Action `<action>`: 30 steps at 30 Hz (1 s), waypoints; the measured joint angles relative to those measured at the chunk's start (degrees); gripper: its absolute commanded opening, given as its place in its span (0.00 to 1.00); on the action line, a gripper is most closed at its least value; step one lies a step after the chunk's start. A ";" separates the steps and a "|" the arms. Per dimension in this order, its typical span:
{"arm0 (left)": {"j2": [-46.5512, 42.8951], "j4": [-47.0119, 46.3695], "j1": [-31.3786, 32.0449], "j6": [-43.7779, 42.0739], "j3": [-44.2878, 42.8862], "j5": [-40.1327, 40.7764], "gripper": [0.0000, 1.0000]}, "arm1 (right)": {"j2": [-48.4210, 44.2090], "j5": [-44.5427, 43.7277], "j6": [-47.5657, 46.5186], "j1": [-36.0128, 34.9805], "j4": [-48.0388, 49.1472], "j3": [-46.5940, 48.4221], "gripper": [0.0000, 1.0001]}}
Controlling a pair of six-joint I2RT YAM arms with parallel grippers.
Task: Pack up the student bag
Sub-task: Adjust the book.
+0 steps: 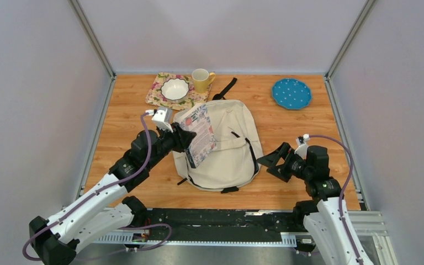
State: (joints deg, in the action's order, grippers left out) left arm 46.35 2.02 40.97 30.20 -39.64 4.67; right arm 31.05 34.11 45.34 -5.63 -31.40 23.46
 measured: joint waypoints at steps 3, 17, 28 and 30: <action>-3.10 2.14 0.00 0.15 2.86 1.42 0.00 | -2.91 3.02 3.26 -0.61 3.80 -3.10 0.93; -1.51 6.01 -0.11 1.66 1.64 -2.29 0.00 | -5.60 1.49 4.15 -1.01 2.89 5.11 0.94; -0.46 1.62 -0.11 8.33 4.04 -8.90 0.00 | -8.48 2.19 3.91 -1.01 2.54 8.20 0.94; -0.39 1.81 -0.11 8.72 4.04 -8.83 0.00 | -7.98 1.97 3.28 -1.01 1.95 9.90 0.94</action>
State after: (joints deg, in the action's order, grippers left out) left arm 45.95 3.84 40.86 38.92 -35.59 -4.16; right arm 23.07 36.07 48.62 -6.63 -29.45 33.36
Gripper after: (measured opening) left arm 0.337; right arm 0.942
